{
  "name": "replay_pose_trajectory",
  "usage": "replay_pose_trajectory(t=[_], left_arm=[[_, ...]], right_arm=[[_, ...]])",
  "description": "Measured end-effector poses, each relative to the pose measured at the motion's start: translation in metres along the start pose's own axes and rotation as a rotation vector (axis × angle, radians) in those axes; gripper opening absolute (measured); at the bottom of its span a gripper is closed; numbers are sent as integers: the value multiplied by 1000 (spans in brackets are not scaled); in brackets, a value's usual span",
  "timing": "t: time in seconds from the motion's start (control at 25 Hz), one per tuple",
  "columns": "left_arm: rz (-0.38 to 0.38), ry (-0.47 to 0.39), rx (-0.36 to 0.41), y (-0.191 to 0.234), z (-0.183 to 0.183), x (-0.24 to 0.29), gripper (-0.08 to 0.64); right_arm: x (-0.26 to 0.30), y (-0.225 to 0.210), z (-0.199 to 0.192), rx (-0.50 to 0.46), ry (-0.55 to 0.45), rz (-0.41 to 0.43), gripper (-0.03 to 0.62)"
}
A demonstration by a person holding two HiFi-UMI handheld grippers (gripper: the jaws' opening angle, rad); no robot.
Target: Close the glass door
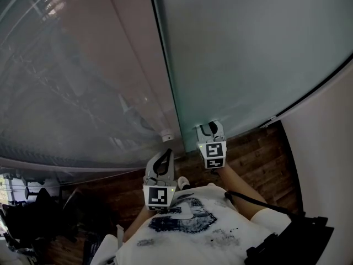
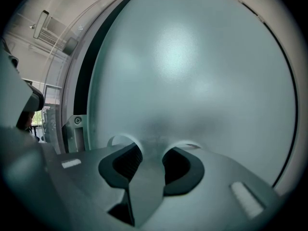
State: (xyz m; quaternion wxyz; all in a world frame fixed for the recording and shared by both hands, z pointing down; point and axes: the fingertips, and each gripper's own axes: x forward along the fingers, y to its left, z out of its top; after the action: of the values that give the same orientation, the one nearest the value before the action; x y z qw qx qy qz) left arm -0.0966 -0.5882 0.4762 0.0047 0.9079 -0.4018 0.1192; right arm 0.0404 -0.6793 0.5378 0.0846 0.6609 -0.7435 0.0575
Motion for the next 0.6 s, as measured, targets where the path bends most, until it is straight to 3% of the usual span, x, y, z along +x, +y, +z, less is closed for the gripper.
replay_pose_trajectory(t=[0.6], left_arm=[[22,-3,-12,-2,4,0,2]], right_arm=[[2,-1,0,-1,3,-1,121]])
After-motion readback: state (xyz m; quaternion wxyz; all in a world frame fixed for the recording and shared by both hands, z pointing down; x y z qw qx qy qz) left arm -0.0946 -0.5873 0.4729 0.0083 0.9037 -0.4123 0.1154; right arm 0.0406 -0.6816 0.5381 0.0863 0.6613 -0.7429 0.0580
